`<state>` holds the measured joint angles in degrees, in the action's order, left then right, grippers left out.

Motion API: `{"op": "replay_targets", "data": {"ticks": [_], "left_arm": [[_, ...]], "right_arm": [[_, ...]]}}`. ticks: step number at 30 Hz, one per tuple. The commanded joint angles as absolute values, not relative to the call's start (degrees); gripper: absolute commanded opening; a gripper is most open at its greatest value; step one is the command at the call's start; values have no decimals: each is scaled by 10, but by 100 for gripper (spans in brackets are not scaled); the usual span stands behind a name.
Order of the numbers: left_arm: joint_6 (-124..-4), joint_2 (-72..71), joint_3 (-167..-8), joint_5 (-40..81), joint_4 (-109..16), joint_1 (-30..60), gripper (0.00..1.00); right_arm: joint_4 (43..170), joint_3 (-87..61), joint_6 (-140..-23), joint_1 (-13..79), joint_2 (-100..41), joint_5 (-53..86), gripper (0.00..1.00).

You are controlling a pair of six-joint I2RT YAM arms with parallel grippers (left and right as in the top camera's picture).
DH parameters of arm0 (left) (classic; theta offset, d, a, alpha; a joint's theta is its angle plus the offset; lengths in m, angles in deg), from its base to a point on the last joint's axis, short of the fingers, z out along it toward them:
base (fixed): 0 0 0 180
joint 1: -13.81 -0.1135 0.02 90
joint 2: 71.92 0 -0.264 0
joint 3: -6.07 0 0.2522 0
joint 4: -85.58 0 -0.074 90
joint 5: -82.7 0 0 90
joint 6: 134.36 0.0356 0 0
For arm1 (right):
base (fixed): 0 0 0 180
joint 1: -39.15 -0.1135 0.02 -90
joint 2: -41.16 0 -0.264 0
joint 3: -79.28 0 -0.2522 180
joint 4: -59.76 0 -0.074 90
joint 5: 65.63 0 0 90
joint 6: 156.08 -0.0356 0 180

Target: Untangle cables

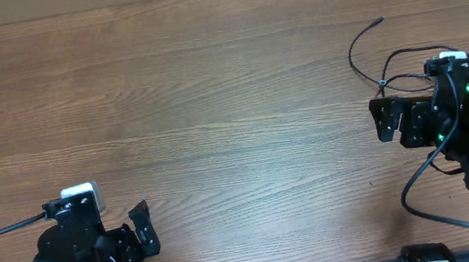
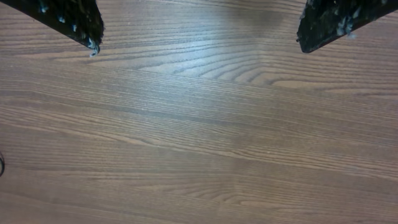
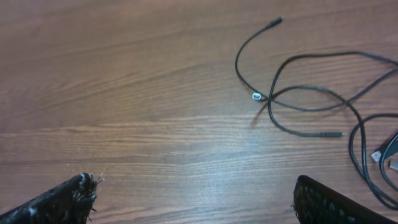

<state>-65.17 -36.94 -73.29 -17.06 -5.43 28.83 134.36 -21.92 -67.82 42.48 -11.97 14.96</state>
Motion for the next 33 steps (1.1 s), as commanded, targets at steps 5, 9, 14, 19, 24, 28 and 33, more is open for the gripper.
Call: {"op": "replay_targets", "data": {"ticks": [5,9,14,19,24,28,33], "left_arm": [[-641,-371,-728,-182,-55,289,100],[-641,-371,-728,-182,-55,289,100],[-641,-371,-728,-182,-55,289,100],[-641,-371,-728,-182,-55,289,100],[-641,-371,-728,-182,-54,289,100],[-641,-371,-728,-182,-55,289,100],[-641,-371,-728,-182,-54,289,100]], "right_arm": [[1344,-222,-682,426,-145,152,100],[1290,-229,-675,427,-137,154,100],[1169,-276,-675,426,-79,154,100],[1049,-377,-675,426,16,158,100],[918,-492,-676,425,120,158,100],[822,-571,-675,413,191,163,100],[716,-668,-675,398,275,175,100]]}}
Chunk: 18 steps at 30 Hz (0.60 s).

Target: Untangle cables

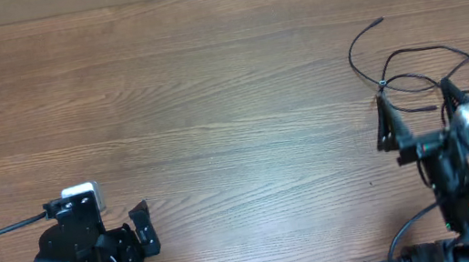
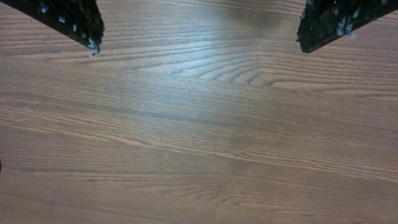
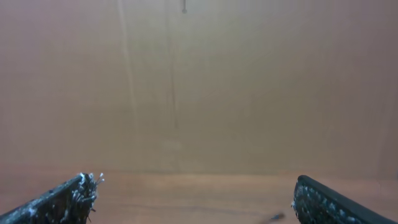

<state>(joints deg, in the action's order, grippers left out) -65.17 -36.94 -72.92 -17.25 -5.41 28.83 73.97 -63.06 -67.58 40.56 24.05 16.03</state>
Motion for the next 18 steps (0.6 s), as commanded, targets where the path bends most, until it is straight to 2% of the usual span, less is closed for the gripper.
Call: {"op": "replay_targets", "data": {"ticks": [1,11,18], "left_arm": [[-641,-371,-728,-182,-55,289,100],[-641,-371,-728,-182,-55,289,100],[-641,-371,-728,-182,-54,289,100]], "right_arm": [[702,-683,-675,396,289,175,100],[618,-805,-675,391,411,184,100],[598,-850,-675,391,410,195,100]]}}
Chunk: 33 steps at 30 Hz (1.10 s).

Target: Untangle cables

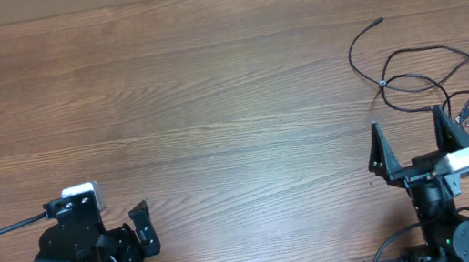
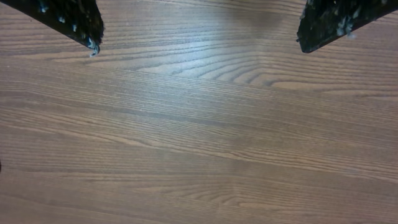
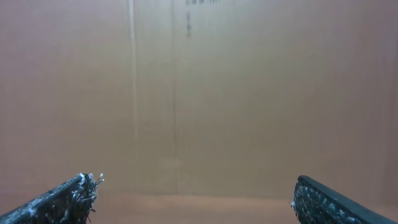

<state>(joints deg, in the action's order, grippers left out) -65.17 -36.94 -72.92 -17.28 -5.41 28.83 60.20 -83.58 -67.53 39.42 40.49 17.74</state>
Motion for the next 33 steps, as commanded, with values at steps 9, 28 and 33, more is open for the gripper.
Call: {"op": "replay_targets", "data": {"ticks": [9,28,33], "left_arm": [[-641,-371,-728,-182,-54,289,100],[-641,-371,-728,-182,-55,289,99],[-641,-371,-728,-182,-54,289,100]], "right_arm": [[709,-865,-656,391,410,213,100],[781,-865,-660,391,410,207,100],[781,-865,-660,391,410,207,100]]}}
